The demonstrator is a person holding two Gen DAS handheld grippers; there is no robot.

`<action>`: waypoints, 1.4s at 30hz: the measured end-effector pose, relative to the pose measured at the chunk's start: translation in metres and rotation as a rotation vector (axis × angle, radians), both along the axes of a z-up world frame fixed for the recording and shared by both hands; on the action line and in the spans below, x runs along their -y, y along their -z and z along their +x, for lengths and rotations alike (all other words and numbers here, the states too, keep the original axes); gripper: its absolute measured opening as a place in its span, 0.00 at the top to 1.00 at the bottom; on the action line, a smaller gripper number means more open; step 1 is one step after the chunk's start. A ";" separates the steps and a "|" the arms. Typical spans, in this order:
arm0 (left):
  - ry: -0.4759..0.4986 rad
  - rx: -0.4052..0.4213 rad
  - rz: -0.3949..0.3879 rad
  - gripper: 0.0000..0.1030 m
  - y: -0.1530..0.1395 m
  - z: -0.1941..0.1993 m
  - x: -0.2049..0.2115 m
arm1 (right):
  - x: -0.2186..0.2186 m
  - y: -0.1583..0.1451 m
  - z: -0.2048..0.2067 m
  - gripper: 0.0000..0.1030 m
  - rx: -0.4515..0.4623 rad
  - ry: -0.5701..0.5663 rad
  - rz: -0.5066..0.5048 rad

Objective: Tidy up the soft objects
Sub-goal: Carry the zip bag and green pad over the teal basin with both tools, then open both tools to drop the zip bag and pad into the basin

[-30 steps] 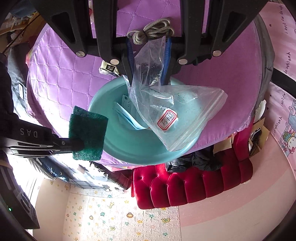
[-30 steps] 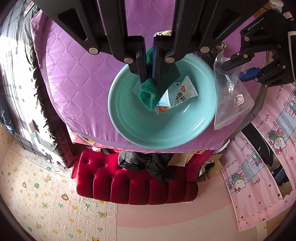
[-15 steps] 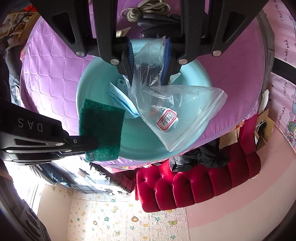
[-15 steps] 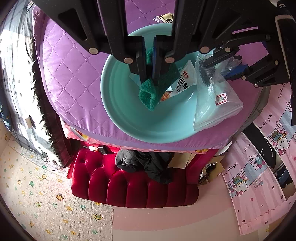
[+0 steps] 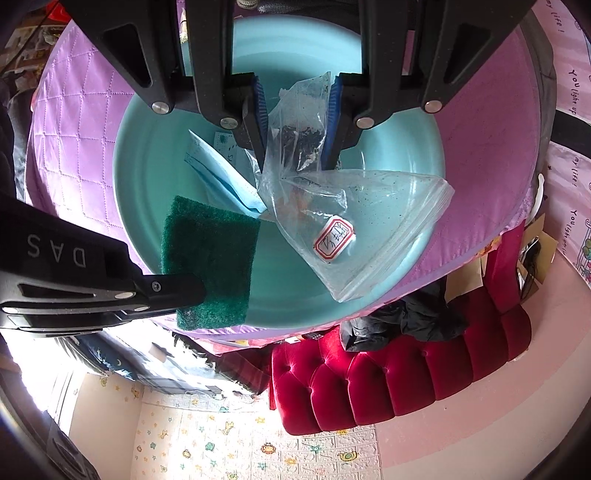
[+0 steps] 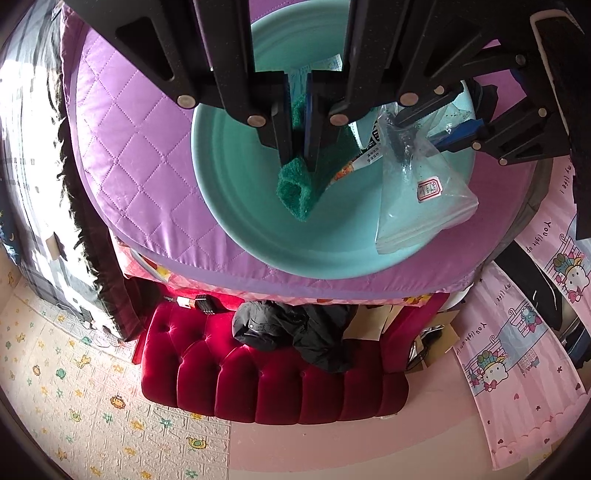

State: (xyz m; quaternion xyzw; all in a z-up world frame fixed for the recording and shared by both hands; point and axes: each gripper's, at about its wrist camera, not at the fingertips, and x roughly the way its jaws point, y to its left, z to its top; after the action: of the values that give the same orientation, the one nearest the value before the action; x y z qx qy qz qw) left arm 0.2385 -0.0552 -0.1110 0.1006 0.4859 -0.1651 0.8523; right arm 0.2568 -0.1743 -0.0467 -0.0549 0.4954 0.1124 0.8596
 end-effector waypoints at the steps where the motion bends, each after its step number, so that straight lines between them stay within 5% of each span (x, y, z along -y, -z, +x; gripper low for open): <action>1: -0.001 0.001 0.000 0.72 0.001 0.002 0.000 | 0.001 0.002 0.002 0.96 -0.008 0.005 0.012; 22: -0.003 -0.007 0.016 0.71 0.017 0.016 0.008 | -0.001 0.013 0.021 0.91 -0.029 0.041 0.054; 23: -0.005 -0.005 0.021 0.68 0.016 0.015 0.008 | -0.001 0.012 0.021 0.82 -0.027 0.042 0.056; 27: -0.017 0.006 0.022 0.17 0.013 0.013 0.006 | 0.001 0.007 0.018 0.55 -0.010 0.051 0.054; 31: -0.040 0.048 0.054 0.00 0.009 0.009 0.005 | 0.006 0.004 0.017 0.19 0.001 0.074 0.047; 34: -0.054 0.061 0.056 0.00 0.006 0.006 0.002 | 0.010 0.002 0.013 0.00 0.018 0.088 0.043; 42: -0.057 0.054 0.057 0.00 -0.004 -0.010 -0.002 | 0.012 -0.005 -0.010 0.00 0.034 0.075 0.024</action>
State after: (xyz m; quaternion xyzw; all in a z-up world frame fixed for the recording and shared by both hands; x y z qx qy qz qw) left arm 0.2282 -0.0529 -0.1074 0.1156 0.4698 -0.1241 0.8663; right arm 0.2472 -0.1868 -0.0420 -0.0278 0.4809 0.0848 0.8722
